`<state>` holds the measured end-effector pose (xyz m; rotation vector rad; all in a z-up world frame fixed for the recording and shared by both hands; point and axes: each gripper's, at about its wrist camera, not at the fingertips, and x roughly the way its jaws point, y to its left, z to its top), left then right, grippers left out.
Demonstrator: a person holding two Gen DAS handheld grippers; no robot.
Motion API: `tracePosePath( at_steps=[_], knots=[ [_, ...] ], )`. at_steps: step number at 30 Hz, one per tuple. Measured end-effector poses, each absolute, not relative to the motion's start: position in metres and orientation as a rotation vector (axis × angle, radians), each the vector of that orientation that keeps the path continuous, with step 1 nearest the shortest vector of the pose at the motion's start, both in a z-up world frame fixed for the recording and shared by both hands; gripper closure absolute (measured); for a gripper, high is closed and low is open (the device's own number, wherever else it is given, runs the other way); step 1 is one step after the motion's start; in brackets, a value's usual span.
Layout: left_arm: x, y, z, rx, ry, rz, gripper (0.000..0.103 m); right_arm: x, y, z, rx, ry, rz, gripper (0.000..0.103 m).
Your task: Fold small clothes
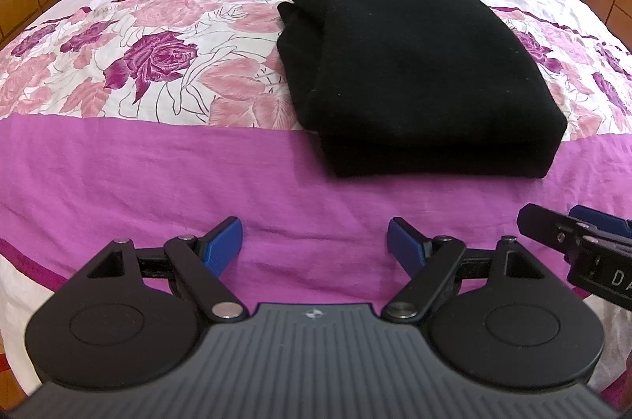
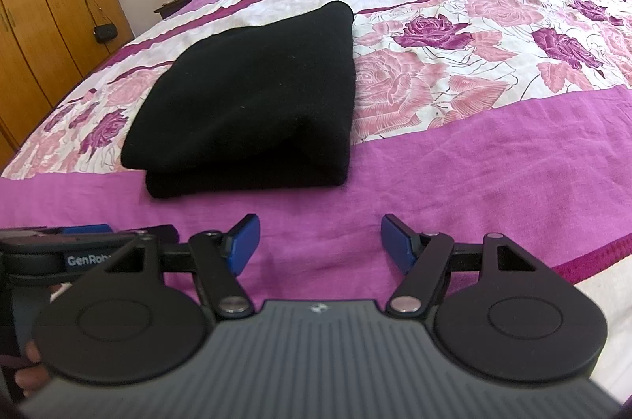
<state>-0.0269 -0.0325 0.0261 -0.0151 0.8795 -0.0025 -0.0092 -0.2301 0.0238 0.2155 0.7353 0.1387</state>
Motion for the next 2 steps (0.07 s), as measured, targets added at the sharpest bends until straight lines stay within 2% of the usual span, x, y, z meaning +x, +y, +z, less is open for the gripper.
tracePosePath(
  at_steps=[2],
  knots=[
    [-0.0272, -0.0323, 0.0263, -0.016, 0.880, -0.004, 0.019, -0.0092, -0.2303, 0.0238, 0.216, 0.735, 0.139, 0.033]
  ],
)
